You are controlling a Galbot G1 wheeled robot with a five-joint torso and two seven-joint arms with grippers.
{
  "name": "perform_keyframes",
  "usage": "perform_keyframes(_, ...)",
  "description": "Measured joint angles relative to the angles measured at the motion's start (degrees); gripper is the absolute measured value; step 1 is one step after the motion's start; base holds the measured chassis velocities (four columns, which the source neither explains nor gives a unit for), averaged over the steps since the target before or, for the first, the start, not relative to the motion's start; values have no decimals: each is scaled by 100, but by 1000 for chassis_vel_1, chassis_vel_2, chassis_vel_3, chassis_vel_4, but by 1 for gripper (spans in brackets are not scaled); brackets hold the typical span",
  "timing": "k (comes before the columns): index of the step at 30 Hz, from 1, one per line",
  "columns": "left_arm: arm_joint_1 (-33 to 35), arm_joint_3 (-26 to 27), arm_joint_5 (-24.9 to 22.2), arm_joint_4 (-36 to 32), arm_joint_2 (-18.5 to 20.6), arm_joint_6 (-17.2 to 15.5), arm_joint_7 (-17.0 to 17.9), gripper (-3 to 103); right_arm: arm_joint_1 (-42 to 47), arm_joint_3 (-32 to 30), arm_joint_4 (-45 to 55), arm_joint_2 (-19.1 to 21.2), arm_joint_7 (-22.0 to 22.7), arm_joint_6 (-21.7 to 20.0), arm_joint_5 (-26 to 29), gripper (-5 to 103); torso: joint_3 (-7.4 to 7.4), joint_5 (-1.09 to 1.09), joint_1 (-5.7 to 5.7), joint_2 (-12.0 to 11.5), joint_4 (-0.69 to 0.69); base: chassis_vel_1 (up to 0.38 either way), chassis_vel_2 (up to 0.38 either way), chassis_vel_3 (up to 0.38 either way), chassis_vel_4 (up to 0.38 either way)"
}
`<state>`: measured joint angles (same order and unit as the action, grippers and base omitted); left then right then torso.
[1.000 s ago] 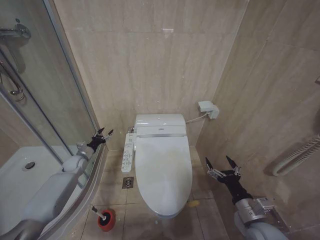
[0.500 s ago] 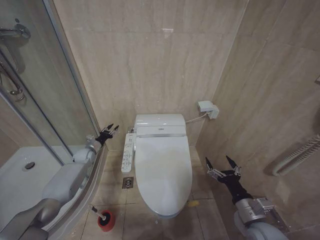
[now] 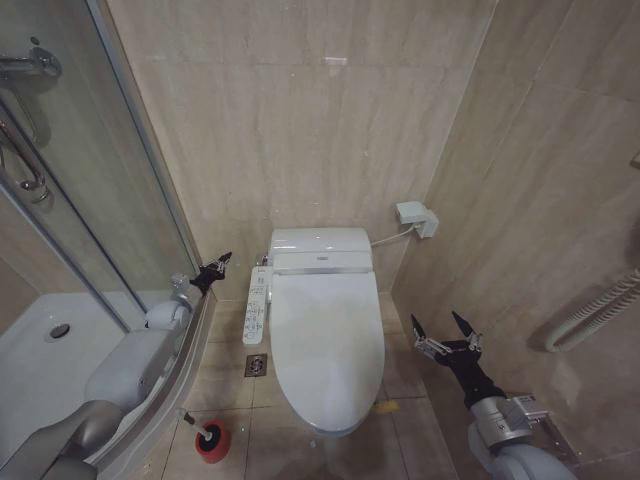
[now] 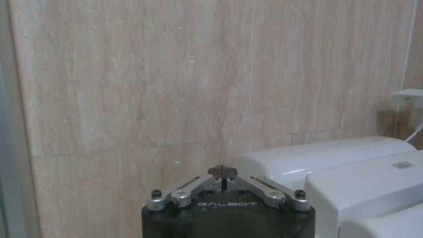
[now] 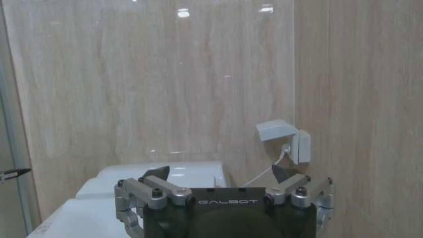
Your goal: Open the toilet lid, clean the toilet bowl with a toilet brush, close the toilet lid, and flush.
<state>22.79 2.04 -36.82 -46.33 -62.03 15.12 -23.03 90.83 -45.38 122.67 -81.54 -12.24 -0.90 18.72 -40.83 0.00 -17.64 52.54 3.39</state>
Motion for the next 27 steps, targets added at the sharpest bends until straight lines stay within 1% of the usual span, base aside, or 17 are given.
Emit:
perform_keyframes(5, 39, 17, -7, -22, 16, 20, -71, 0, 1, 0, 0, 0, 0, 0, 0, 100, 0, 0, 2, 1, 0, -11, 15, 10, -8)
perform_keyframes(11, 58, 26, -15, -25, 9, 38, -122, 0, 0, 0, 0, 0, 0, 0, 0, 100, 0, 0, 2, 0, -1, -91, 107, 81, -107)
perform_keyframes(14, 69, 34, -29, -15, 1, 78, -282, 0, -1, 0, 0, 0, 0, 0, 0, 100, -2, 0, -7, -1, 2, -170, 146, 124, -154)
perform_keyframes(17, 74, 39, -34, 8, 1, 92, -383, 0, -2, 0, 0, 0, 0, 0, 0, 100, -2, -1, -7, -1, 2, -125, 102, 59, -96)
perform_keyframes(19, 68, 49, -36, 57, 6, 118, -470, 0, -2, 0, 0, 0, 0, 0, 0, 100, -2, 0, -4, -1, -2, -13, 29, 6, 5)
perform_keyframes(23, 44, 66, -37, 126, 14, 154, -579, 0, 0, 0, 0, 0, 0, 0, 0, 100, 1, 0, 1, 0, -1, 26, -11, -8, 28)
perform_keyframes(27, -21, 121, -26, 352, 31, 232, -985, 0, 1, 0, 0, 0, 0, 0, 0, 100, 1, 0, 3, 1, 1, 27, -57, -37, 37)
